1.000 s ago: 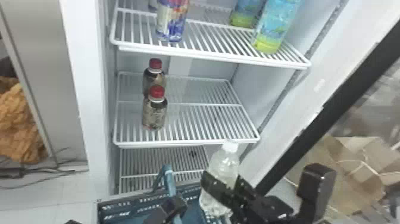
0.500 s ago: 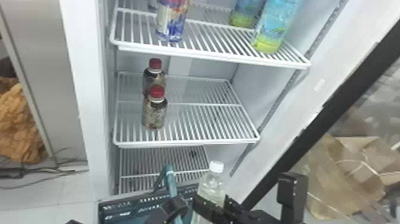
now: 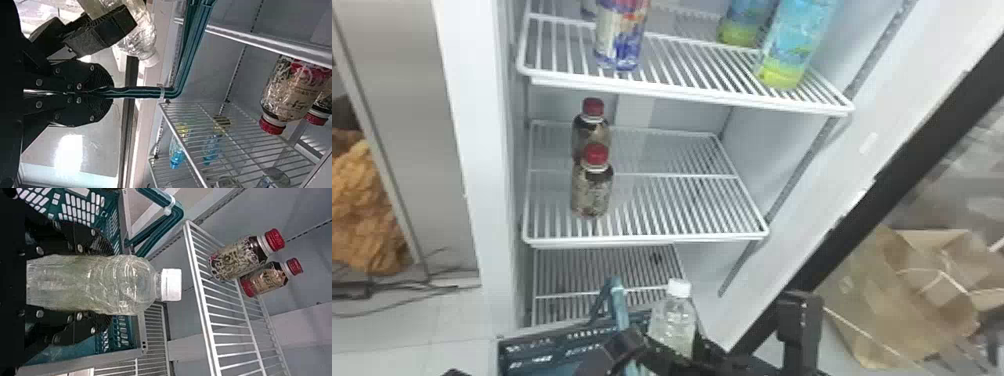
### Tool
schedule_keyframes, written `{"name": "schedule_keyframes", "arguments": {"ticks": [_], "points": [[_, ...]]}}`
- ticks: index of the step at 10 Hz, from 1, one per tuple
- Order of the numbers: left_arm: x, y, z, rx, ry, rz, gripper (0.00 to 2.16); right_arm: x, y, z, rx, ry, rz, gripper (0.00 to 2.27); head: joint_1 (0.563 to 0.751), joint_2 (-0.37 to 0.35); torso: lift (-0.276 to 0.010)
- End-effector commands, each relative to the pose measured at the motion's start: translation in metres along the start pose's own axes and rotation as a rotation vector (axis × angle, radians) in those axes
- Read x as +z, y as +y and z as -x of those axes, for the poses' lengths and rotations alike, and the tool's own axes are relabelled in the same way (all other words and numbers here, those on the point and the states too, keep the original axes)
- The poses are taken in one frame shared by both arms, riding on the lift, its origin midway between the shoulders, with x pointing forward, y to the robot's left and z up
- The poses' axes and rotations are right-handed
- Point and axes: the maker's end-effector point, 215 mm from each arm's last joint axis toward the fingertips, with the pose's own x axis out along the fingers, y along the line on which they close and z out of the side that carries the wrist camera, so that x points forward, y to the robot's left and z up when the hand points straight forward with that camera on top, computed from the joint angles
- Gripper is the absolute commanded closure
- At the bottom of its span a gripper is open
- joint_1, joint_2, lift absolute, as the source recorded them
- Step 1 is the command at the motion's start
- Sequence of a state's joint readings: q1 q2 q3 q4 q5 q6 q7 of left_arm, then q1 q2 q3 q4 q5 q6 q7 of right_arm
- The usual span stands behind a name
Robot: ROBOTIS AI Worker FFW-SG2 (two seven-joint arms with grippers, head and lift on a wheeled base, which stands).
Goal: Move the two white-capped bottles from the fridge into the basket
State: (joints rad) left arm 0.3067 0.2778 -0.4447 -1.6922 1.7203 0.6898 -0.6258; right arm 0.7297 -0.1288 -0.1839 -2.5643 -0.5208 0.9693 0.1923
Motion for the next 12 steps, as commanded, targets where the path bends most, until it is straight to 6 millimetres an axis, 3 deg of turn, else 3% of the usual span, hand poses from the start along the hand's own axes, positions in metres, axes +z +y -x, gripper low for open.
{"name": "schedule_keyframes", "arguments": {"ticks": [1, 4, 6, 10, 12], "points": [[0.0, 0.0, 0.0, 0.001, 0.0, -0.001, 1.11, -0.001, -0.001, -0.003, 0.004, 0.001, -0.009, 0.45, 0.695, -0.35, -0.26], [0.0, 0.0, -0.001, -0.002, 0.002, 0.0, 1.11, 0.026, -0.001, -0.002, 0.008, -0.085, 0.015, 0.33, 0.695, -0.35, -0.26], [0.0, -0.001, -0.002, -0.003, 0.003, -0.002, 1.11, 0.063, -0.004, 0.005, -0.001, -0.206, 0.057, 0.34, 0.695, -0.35, -0.26], [-0.001, 0.0, -0.001, 0.0, 0.006, -0.002, 1.11, 0.145, 0.007, 0.044, -0.028, -0.499, 0.168, 0.34, 0.695, -0.35, -0.26], [-0.001, 0.0, -0.001, 0.0, 0.008, -0.001, 1.11, 0.171, 0.009, 0.061, -0.043, -0.608, 0.193, 0.34, 0.695, -0.35, -0.26]]}}
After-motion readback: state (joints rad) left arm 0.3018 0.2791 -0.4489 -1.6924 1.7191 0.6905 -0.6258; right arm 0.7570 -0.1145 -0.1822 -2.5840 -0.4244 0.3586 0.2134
